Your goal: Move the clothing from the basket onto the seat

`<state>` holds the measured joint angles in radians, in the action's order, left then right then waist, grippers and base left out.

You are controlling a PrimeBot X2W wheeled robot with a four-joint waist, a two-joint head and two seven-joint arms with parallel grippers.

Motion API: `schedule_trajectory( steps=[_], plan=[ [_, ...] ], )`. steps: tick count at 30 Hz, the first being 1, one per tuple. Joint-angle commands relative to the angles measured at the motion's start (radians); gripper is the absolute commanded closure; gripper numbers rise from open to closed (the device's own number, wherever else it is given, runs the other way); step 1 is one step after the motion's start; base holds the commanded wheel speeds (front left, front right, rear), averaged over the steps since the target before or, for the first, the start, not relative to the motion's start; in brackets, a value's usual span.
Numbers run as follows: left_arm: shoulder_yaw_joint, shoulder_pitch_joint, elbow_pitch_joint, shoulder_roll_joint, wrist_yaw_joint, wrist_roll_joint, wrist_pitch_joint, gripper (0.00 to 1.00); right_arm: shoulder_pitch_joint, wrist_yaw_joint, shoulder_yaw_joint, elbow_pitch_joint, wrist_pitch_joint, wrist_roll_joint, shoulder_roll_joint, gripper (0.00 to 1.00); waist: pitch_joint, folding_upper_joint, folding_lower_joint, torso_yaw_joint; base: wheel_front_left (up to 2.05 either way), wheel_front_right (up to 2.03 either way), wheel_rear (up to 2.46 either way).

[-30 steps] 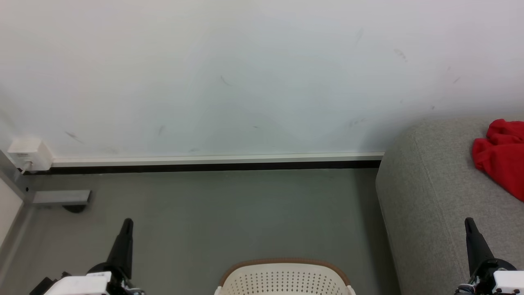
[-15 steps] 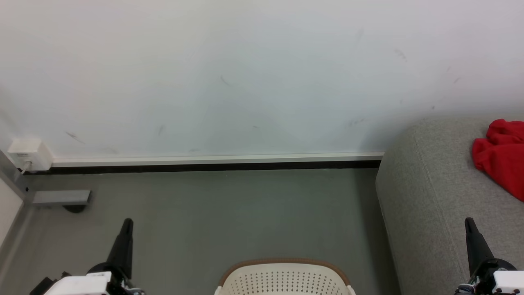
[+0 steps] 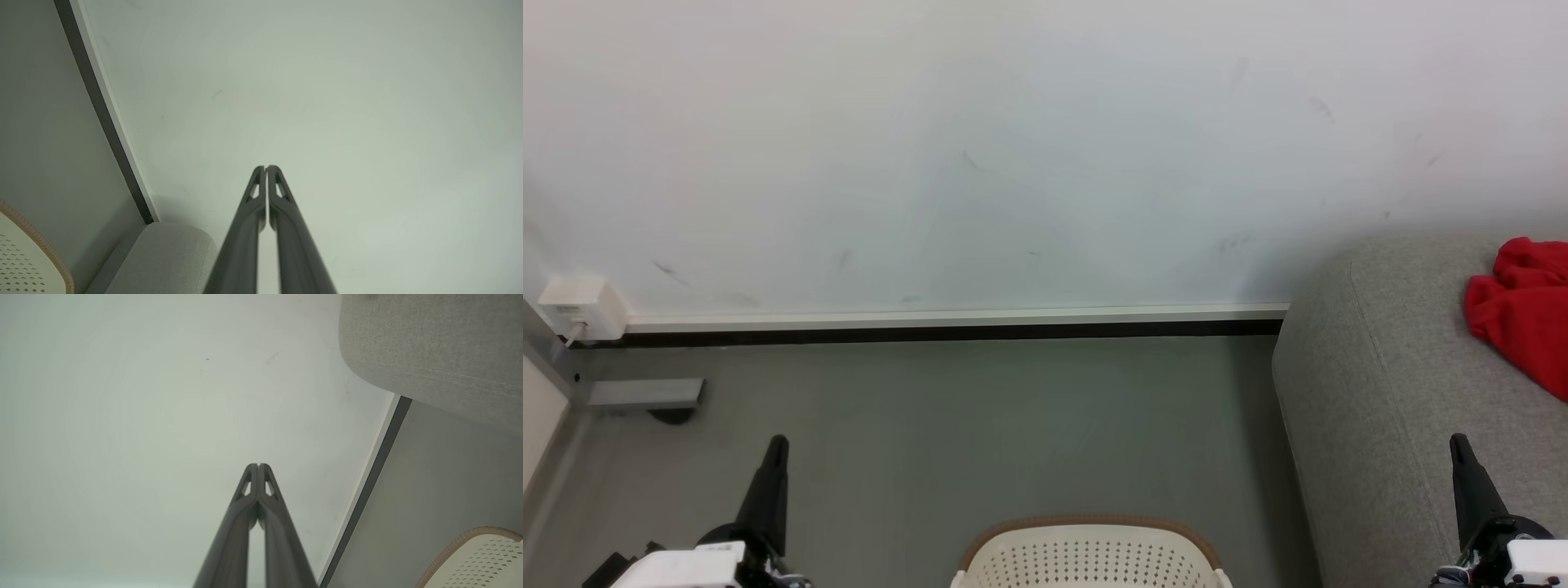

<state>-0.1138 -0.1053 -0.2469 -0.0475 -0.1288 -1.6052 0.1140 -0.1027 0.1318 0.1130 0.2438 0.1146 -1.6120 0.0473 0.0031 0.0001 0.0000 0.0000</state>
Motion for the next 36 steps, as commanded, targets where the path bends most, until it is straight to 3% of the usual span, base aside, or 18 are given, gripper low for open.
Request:
schedule_trajectory(
  steps=[1,36],
  plan=[
    [-0.002,-0.008,0.003,-0.005,-0.005,-0.014,0.004,1.00,-0.013,-0.002,0.004,0.002,0.004,-0.001,0.006,1.00,0.000,-0.0001,0.0000,0.000,0.00,0.00,0.00],
    [-0.001,-0.008,0.004,-0.005,-0.005,-0.014,0.004,1.00,-0.013,-0.002,0.003,0.002,0.003,-0.001,0.006,1.00,0.000,-0.0001,0.0000,0.000,0.00,0.00,0.00]
  ],
)
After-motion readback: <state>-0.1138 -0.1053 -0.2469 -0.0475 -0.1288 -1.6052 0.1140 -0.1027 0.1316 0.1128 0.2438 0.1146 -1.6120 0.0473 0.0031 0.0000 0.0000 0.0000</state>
